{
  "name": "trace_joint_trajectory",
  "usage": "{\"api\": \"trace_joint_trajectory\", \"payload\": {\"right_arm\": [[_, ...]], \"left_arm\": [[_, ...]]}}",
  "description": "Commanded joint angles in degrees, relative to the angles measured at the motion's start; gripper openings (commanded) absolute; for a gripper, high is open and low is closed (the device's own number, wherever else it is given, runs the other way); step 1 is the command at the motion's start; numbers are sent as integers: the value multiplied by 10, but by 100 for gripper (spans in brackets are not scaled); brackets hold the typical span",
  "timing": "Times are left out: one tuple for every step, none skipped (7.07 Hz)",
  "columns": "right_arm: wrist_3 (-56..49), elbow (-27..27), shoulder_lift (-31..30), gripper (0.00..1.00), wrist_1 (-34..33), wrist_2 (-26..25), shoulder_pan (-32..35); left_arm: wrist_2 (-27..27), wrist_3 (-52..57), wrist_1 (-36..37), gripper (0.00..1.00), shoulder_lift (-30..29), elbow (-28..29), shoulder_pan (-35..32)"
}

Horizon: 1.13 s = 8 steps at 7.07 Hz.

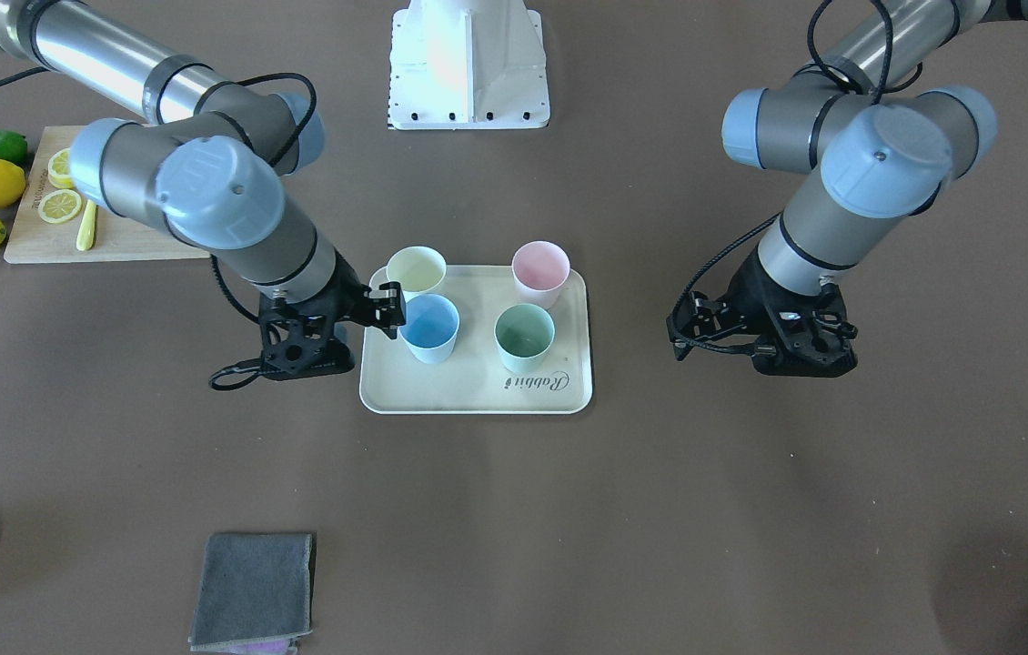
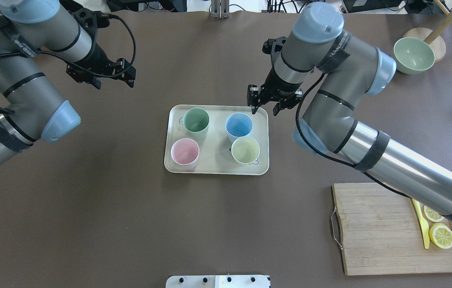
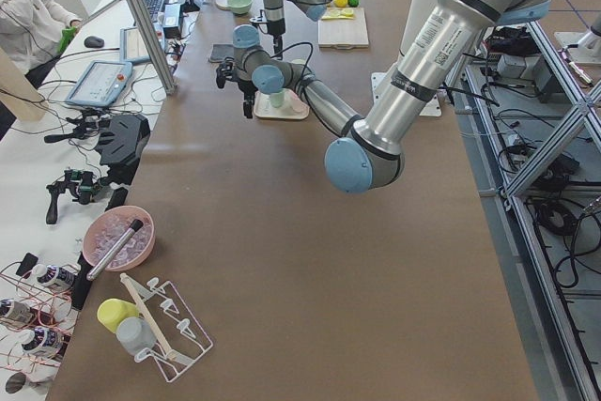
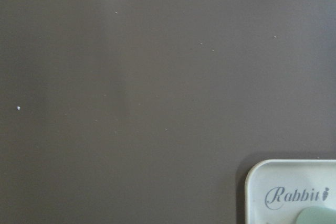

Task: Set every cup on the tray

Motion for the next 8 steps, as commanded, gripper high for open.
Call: {"api": "trace_joint_trajectory", "payload": {"right_arm": [[-115,67,-108,100,-2,48,94],[-189,67,-147,100,-3,58,133],[-268,67,-179,100,-5,70,173],[-356,67,-215,100,-27,70,213],[-450,66,-254,100,-42,70,255],[-534,63,-285,100,-61,67,293],[-599,59,-314,100,-70,62,328],[-621,59,-334,100,-72,56,352]], "left_arm": [[-2,153,77,99,56,-56,-60],[-7,227,101,99,86,-73,-96],[-32,298,103,99,119,-72,-135],[-54,379,104,99,154,-69,-180],[-68,439,106,99,187,-66,-224],[-89,496,106,99,207,-48,-255],[-96,547,107,99,227,-48,-283],[-96,548,107,99,244,-57,-292]]}}
